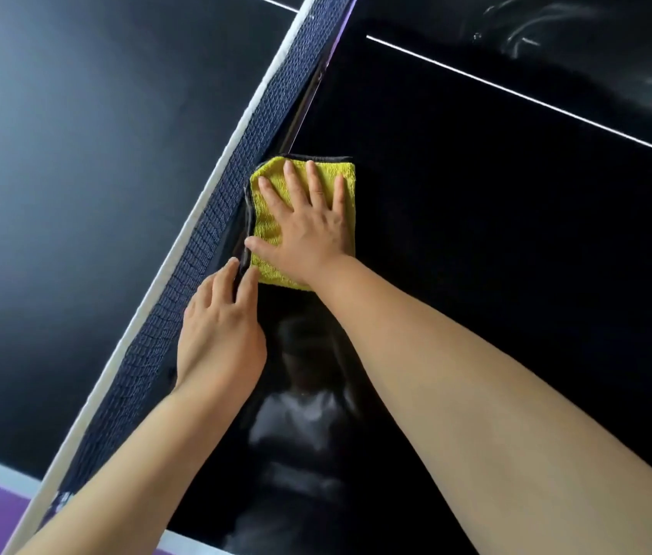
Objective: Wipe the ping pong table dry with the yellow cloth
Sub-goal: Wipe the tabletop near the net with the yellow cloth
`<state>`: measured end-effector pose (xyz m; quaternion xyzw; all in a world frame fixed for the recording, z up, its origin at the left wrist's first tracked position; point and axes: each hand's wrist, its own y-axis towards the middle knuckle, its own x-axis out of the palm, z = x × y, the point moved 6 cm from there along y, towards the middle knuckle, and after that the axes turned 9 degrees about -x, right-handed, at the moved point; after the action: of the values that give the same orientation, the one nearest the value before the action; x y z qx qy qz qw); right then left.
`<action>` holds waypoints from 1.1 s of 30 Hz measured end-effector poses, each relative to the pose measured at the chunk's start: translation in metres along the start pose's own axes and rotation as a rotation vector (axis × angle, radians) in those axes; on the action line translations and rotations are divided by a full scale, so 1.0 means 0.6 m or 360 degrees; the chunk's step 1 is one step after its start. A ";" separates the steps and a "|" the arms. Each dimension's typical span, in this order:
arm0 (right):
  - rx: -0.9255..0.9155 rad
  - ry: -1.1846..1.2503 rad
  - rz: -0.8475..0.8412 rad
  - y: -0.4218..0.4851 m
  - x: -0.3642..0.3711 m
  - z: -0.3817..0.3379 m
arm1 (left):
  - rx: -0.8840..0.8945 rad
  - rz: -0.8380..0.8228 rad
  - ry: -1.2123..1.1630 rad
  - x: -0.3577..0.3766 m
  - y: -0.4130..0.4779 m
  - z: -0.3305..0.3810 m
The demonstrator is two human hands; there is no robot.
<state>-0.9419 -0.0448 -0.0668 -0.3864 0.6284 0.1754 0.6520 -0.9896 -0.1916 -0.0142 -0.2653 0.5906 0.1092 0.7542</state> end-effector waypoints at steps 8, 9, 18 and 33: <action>0.0162 0.0092 0.0021 -0.149 0.038 0.119 | 0.0130 0.0041 0.0100 0.022 -0.015 0.111; 0.0196 0.0085 0.0014 -0.173 0.044 0.140 | 0.0160 0.0032 0.0112 0.028 -0.023 0.134; 0.0599 0.0181 0.0006 -0.417 0.090 0.365 | 0.0530 -0.0019 0.0128 0.095 -0.085 0.378; 0.1216 0.0142 -0.0105 -0.616 0.136 0.551 | 0.0755 -0.0037 0.0143 0.154 -0.103 0.516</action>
<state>-0.4395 -0.0629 -0.0691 -0.1429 0.6635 -0.1094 0.7262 -0.6762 -0.0933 -0.0348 -0.0919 0.6296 -0.0532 0.7697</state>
